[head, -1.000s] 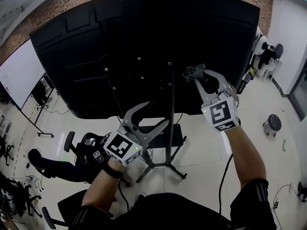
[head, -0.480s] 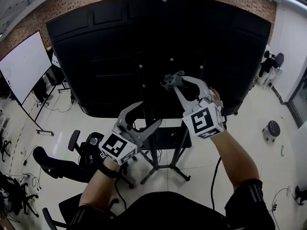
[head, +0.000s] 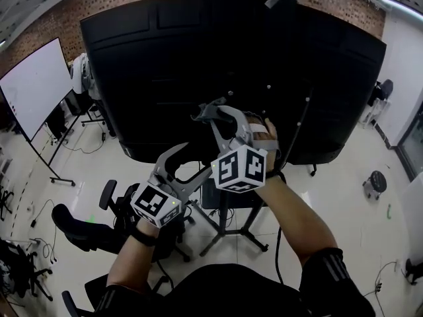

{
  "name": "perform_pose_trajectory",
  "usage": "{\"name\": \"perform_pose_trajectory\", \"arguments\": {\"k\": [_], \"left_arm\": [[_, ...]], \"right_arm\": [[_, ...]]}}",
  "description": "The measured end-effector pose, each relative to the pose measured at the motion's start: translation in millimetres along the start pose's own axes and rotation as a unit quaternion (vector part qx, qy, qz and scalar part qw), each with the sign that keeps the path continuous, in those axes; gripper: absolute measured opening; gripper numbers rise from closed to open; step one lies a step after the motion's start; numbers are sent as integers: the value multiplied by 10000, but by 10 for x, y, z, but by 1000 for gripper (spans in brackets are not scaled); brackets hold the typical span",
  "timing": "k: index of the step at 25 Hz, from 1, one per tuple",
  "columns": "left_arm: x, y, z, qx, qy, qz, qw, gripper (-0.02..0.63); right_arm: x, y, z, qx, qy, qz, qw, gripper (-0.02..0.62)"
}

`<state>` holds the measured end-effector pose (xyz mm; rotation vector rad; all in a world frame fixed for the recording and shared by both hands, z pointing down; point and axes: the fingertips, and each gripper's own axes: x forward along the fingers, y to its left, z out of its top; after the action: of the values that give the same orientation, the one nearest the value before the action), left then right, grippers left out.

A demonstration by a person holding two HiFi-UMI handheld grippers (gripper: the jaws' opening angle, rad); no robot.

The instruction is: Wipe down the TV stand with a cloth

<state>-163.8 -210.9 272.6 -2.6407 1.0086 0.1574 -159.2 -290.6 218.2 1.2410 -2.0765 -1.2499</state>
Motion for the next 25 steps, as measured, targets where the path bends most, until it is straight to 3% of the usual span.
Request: {"name": "perform_pose_trajectory", "arguments": {"k": [3, 11, 17, 25], "left_arm": [[-140, 147, -54, -37, 10, 16, 10000, 321], [-314, 398, -208, -167, -25, -48, 9998, 322], [-339, 504, -238, -287, -45, -103, 9995, 324], [-443, 687, -352, -451, -61, 8, 9990, 324]], "right_arm": [[261, 84, 76, -1279, 439, -158, 9907, 61], [692, 185, -29, -2677, 1384, 94, 9534, 61], [974, 236, -100, -3124, 1875, 362, 9306, 60], [1160, 318, -175, -3017, 2099, 547, 9284, 58]]}}
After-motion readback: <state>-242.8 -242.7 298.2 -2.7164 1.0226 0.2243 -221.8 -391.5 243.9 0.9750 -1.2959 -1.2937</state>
